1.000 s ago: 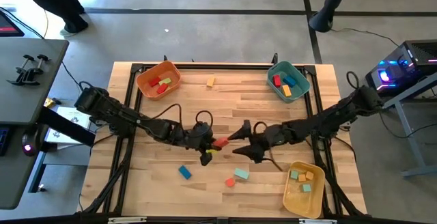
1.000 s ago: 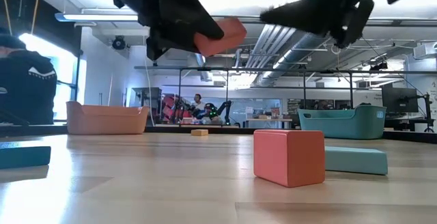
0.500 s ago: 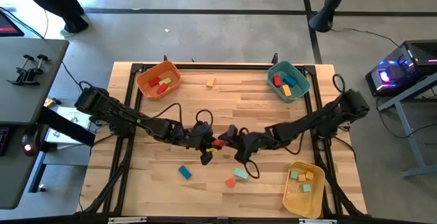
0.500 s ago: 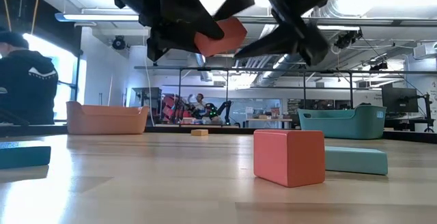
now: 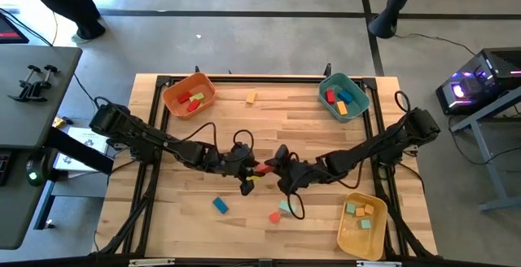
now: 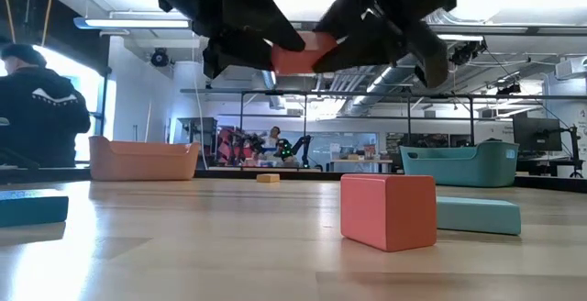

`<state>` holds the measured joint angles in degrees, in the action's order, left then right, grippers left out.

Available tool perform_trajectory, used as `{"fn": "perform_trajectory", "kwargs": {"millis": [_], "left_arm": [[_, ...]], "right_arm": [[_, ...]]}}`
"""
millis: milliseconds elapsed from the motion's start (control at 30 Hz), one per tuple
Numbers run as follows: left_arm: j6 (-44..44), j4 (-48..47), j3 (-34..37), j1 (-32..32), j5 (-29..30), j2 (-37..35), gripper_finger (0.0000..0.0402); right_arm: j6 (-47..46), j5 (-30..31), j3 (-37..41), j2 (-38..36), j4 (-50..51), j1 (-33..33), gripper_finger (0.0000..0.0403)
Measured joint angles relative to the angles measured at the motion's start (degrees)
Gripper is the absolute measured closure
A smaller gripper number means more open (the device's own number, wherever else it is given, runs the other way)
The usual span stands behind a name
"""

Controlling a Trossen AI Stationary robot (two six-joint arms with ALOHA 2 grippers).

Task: Sort blocks by size
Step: Put the thick orange rectangular block into the green bin

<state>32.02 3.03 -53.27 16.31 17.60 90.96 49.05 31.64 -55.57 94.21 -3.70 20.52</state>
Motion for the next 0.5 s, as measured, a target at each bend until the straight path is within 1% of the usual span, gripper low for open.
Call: {"fn": "perform_trajectory", "kwargs": {"millis": [100, 200, 267, 400, 500], "left_arm": [[-1.6, -1.1, 0.0, -0.6, 0.9, 0.0, 0.0231], [-2.1, -2.9, 0.0, -1.0, 2.5, -0.1, 0.0215], [-1.9, -5.1, 0.0, -1.1, 5.0, -0.1, 0.0212], [-1.0, -9.6, 0.0, -1.1, 10.3, -0.1, 0.0213], [-0.3, -12.0, 0.0, -0.9, 12.3, -0.1, 0.0213]], "right_arm": [[-10.2, 0.8, 0.0, -0.8, 6.0, 0.2, 0.0275], [-21.0, 0.3, 0.3, -2.7, 16.7, -1.1, 0.0275], [-29.1, 0.6, 0.3, -5.3, 25.7, -3.1, 0.0275], [-44.3, 3.5, 0.2, -10.0, 42.9, -9.3, 0.0275], [-54.0, 5.5, 0.1, -13.7, 53.8, -16.8, 0.0275]]}}
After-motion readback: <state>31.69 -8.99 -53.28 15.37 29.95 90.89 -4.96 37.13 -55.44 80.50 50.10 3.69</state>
